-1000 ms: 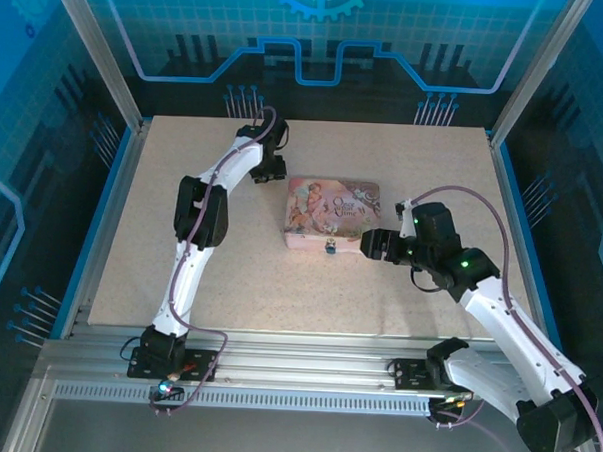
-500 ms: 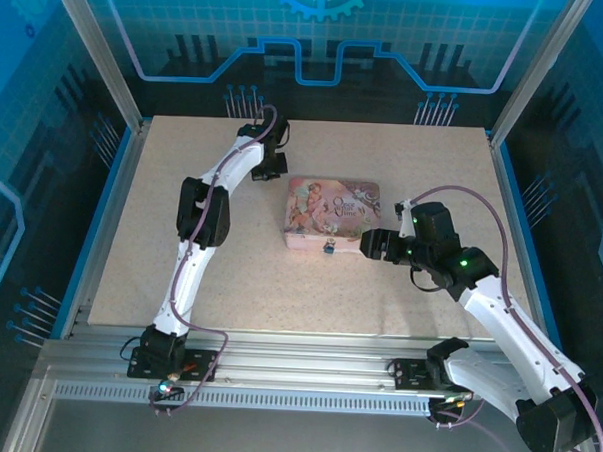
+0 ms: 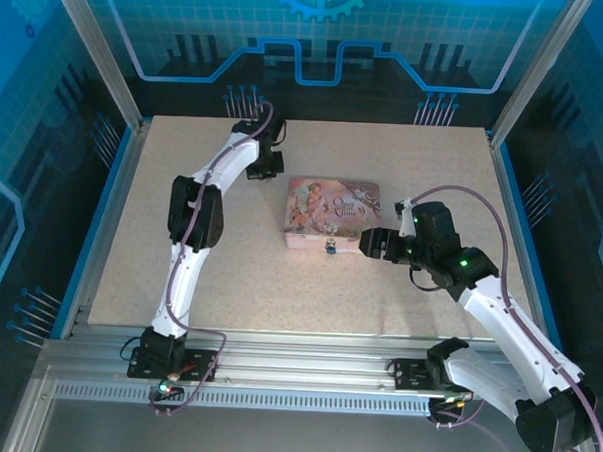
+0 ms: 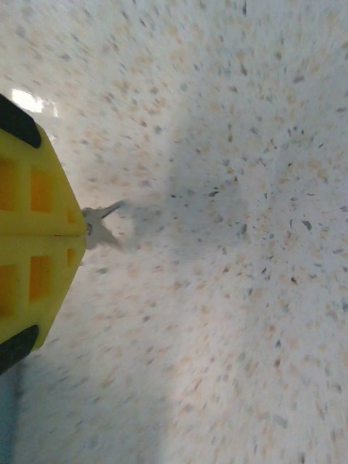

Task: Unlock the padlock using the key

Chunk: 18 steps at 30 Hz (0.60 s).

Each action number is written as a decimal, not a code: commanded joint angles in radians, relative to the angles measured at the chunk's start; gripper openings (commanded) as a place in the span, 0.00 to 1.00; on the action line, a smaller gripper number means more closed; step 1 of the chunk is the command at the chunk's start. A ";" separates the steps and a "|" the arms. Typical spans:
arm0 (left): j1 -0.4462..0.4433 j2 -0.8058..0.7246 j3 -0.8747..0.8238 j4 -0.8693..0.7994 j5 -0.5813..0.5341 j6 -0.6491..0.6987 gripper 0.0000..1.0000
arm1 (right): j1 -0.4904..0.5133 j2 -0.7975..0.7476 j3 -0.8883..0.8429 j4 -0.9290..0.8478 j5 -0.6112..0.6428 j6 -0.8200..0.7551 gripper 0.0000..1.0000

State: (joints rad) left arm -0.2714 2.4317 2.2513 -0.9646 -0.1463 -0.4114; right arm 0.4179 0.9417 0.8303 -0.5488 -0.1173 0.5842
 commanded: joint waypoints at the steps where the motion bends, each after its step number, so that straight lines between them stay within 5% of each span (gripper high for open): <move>1: -0.018 -0.172 -0.028 -0.038 0.052 0.045 0.00 | -0.004 0.003 -0.009 0.047 -0.046 0.019 0.78; 18: -0.170 -0.579 -0.169 -0.111 0.442 0.116 0.00 | 0.015 0.113 0.154 0.178 -0.256 -0.141 0.62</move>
State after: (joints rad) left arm -0.4244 1.8919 2.1059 -1.0283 0.1665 -0.3210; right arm 0.4252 1.0515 0.9333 -0.4179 -0.3058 0.5179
